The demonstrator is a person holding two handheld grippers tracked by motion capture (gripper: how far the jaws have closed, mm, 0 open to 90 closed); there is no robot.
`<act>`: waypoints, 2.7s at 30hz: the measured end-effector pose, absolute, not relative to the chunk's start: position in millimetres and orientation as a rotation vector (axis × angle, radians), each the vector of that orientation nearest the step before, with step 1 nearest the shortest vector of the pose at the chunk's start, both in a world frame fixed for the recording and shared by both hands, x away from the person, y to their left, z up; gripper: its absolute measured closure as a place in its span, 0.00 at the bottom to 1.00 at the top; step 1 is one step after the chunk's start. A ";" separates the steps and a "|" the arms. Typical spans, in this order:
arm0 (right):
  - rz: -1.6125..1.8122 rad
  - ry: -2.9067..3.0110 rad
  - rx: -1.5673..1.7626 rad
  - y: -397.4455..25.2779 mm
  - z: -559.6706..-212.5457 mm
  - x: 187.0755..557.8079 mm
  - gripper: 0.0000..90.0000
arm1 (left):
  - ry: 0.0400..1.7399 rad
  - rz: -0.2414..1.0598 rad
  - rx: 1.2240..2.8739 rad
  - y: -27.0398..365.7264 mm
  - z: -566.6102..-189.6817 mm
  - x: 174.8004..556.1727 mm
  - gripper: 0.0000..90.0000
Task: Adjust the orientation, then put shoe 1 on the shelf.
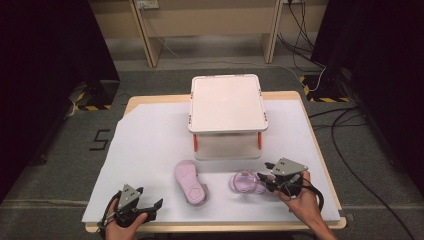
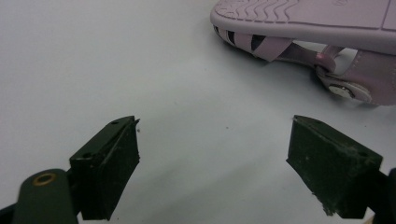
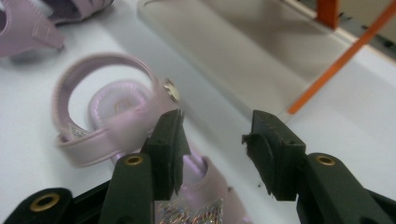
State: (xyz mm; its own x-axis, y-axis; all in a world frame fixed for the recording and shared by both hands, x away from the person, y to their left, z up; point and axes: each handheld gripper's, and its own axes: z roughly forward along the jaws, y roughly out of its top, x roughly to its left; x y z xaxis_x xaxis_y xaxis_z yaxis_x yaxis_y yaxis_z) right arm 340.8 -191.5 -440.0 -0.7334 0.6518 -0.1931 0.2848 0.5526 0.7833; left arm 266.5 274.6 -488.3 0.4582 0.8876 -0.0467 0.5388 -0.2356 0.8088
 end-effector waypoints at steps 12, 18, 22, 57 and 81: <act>1.191 2.273 0.845 -158.3 -438.6 326.5 0.34 | 1.193 0.551 1.915 274.1 -488.3 266.5 0.18; 1.042 2.292 0.839 -147.2 -449.9 327.8 0.32 | 1.189 0.547 1.910 274.6 -488.1 266.4 0.17; 1.028 2.306 0.856 -154.0 -448.3 324.8 0.32 | 1.185 0.546 1.913 274.3 -487.7 266.2 0.18; 0.823 2.338 0.724 -186.6 -449.2 298.4 0.60 | 1.176 0.543 1.913 274.4 -487.9 266.2 0.18; 0.804 2.304 0.524 -194.1 -437.7 293.9 0.94 | 1.175 0.547 1.903 277.5 -487.4 267.1 0.18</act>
State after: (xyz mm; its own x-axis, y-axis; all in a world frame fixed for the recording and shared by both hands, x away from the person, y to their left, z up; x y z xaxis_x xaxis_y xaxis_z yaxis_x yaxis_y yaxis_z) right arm 293.9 -194.1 -437.7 -0.7196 0.5426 -0.4334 0.1549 0.7339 0.6614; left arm 267.1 277.5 -487.4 0.4713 0.8804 -0.0523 0.5270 -0.2335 0.8172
